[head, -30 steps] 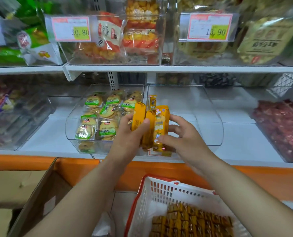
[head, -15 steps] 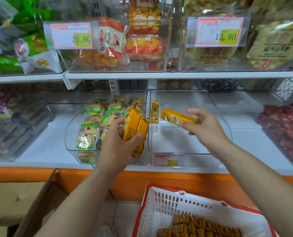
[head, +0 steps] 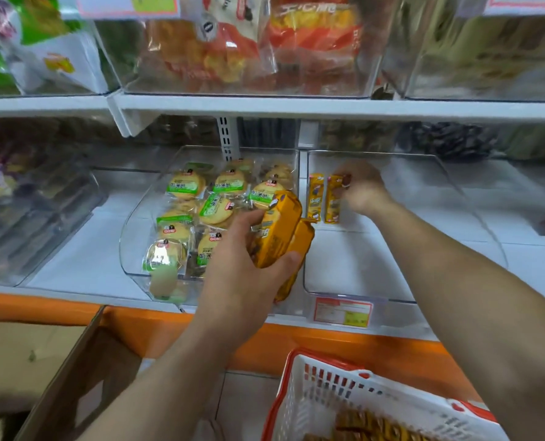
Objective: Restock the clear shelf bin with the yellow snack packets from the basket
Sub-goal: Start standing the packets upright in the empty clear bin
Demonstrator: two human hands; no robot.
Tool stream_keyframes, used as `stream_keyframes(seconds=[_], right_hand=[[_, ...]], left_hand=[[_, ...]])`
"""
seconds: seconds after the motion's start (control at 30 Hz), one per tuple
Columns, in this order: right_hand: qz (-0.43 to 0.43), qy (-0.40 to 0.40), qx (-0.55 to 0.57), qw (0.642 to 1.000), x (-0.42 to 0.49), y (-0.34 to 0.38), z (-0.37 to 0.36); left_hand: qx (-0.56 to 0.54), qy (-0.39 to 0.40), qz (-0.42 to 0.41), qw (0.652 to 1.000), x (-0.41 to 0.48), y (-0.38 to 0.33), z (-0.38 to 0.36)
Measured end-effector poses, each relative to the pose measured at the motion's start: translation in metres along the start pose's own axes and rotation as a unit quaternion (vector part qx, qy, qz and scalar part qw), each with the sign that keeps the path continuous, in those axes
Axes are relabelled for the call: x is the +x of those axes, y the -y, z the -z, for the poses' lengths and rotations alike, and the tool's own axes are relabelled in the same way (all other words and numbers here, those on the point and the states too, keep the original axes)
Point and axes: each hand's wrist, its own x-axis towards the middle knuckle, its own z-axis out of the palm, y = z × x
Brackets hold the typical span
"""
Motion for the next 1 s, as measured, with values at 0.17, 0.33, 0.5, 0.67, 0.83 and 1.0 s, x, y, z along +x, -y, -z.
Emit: stream_keyframes(seconds=[0.17, 0.33, 0.5, 0.67, 0.83, 1.0], right_hand=[[-0.050, -0.032, 0.075, 0.995, 0.005, -0.004, -0.009], [-0.069, -0.043, 0.105, 0.991, -0.032, 0.013, 0.029], [-0.033, 0.061, 0.371, 0.926, -0.152, 0.046, 0.083], [-0.066, 0.148, 0.479, 0.863, -0.237, 0.062, 0.107], [-0.105, 0.112, 0.497, 0.854, -0.250, 0.055, 0.117], [-0.123, 0.094, 0.556, 0.817, -0.254, 0.035, 0.132]], left_hand=[[0.005, 0.001, 0.010, 1.000, 0.003, 0.005, 0.003], [0.003, -0.009, 0.017, 1.000, 0.003, 0.005, 0.005], [-0.008, 0.004, 0.010, 1.000, -0.004, -0.012, 0.000], [-0.049, 0.075, -0.010, 0.996, -0.031, -0.039, -0.025], [-0.086, 0.141, -0.039, 0.985, -0.047, -0.050, -0.035], [-0.169, 0.180, -0.001, 0.969, -0.061, -0.061, -0.040]])
